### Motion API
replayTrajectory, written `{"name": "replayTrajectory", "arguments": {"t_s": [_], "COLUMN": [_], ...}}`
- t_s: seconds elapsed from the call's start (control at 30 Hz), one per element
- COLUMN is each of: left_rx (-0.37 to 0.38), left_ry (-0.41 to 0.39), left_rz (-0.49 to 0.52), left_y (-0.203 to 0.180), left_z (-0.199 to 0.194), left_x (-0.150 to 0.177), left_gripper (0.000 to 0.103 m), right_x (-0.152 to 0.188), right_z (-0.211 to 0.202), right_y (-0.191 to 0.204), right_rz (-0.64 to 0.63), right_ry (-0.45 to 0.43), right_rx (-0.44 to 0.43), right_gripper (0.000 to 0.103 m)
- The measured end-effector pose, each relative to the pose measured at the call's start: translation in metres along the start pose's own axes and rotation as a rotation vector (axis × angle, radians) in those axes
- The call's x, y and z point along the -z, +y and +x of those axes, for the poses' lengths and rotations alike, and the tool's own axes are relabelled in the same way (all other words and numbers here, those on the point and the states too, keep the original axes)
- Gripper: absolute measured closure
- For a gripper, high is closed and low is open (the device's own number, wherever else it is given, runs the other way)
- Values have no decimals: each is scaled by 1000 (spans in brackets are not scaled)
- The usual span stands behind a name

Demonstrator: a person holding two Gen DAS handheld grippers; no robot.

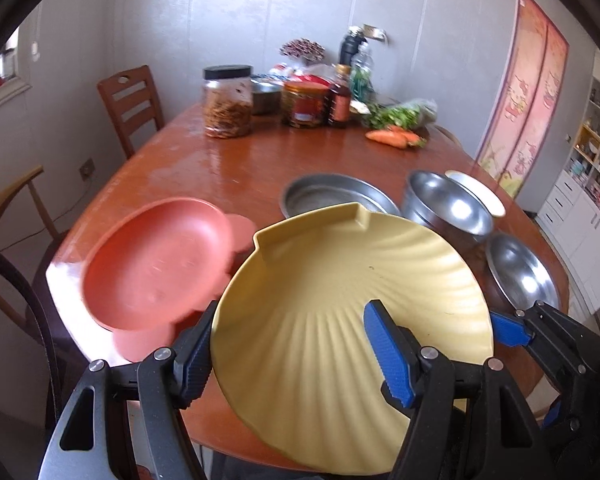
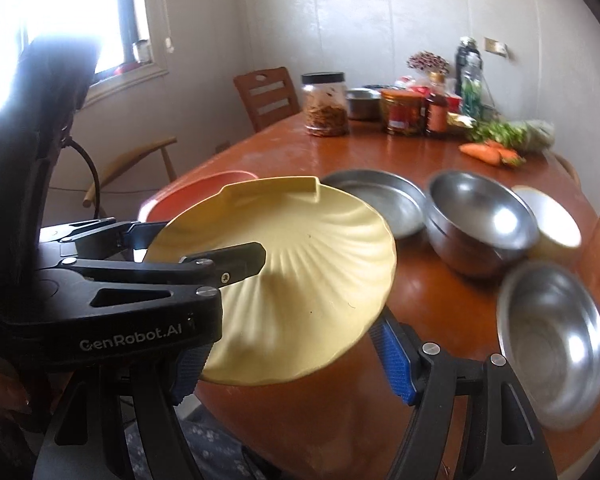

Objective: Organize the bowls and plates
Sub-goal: 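Lower the yellow plate onto the orange plate and open the left tool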

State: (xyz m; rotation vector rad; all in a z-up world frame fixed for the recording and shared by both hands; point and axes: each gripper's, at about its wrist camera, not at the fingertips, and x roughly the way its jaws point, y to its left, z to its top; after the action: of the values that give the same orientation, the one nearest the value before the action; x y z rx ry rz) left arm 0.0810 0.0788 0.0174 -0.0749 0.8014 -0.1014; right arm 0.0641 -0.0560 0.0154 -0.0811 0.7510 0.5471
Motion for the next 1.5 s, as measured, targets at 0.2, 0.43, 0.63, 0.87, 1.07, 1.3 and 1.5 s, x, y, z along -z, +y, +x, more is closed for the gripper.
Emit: {"name": "replayTrajectory", "arguments": {"t_s": [0.2, 0.43, 0.63, 0.87, 1.07, 1.3, 1.5], "left_rx": [-51, -101, -114, -124, -119, -129, -131], "left_ry": [-21, -38, -17, 17, 26, 29, 26], "left_rz": [-31, -77, -123, -153, -159, -146, -152], "left_y": [35, 76, 107, 128, 135, 133, 133], "left_z": [-5, -3, 15, 33, 40, 44, 43], "left_x": [-13, -26, -30, -27, -26, -25, -25], "left_gripper": [33, 33, 33, 34, 34, 34, 34], "right_x": [-29, -61, -76, -78, -80, -80, -80], "right_z": [25, 59, 92, 123, 136, 145, 146], "right_y": [22, 51, 69, 79, 80, 77, 74], "right_rz": [-43, -117, -153, -174, -185, -181, -177], "right_ry": [2, -7, 19, 64, 79, 94, 88], "right_rx": [-47, -78, -88, -90, -89, -85, -83], "right_gripper": [27, 27, 27, 27, 27, 27, 27]}}
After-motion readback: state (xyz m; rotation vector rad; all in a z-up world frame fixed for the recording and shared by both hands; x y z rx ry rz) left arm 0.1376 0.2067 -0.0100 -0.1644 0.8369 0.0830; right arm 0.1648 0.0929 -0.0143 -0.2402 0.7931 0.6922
